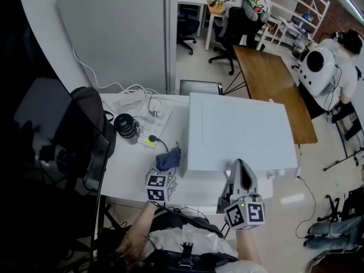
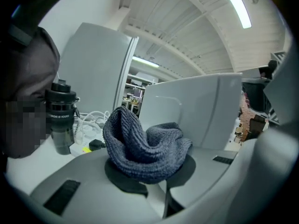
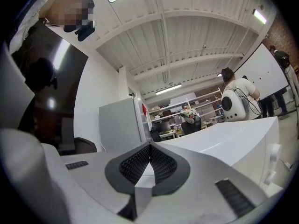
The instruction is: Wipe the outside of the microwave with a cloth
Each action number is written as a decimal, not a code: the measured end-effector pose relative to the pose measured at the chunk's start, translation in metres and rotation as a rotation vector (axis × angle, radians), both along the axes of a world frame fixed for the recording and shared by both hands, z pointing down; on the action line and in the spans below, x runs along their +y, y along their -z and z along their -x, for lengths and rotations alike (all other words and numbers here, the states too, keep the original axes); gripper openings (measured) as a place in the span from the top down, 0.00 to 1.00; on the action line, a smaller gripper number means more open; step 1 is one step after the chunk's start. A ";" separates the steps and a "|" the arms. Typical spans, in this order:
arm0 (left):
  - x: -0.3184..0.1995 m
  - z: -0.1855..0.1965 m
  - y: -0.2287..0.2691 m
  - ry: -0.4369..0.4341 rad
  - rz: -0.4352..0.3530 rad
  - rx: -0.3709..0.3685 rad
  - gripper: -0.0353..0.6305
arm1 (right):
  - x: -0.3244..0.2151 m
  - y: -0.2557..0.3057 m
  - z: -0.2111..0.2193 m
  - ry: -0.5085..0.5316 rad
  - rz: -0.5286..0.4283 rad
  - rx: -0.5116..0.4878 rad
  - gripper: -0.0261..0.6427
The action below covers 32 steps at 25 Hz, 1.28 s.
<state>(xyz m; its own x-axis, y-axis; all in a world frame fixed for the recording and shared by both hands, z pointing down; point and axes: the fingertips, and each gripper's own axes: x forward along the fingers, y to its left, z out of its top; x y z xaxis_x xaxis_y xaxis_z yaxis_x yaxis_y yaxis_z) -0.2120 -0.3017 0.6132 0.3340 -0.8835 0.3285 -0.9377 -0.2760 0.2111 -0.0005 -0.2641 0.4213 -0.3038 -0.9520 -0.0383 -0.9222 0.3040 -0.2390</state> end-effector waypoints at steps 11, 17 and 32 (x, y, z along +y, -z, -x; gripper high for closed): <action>0.039 -0.032 -0.033 -0.039 0.091 0.097 0.87 | 0.008 -0.002 -0.007 -0.005 0.005 -0.001 0.94; -0.023 -0.024 -0.031 -0.052 0.033 -0.006 0.87 | 0.005 -0.003 -0.004 -0.012 0.013 0.013 0.94; -0.118 -0.021 -0.020 -0.082 -0.062 -0.100 0.87 | 0.002 -0.003 -0.010 -0.037 0.013 0.032 0.94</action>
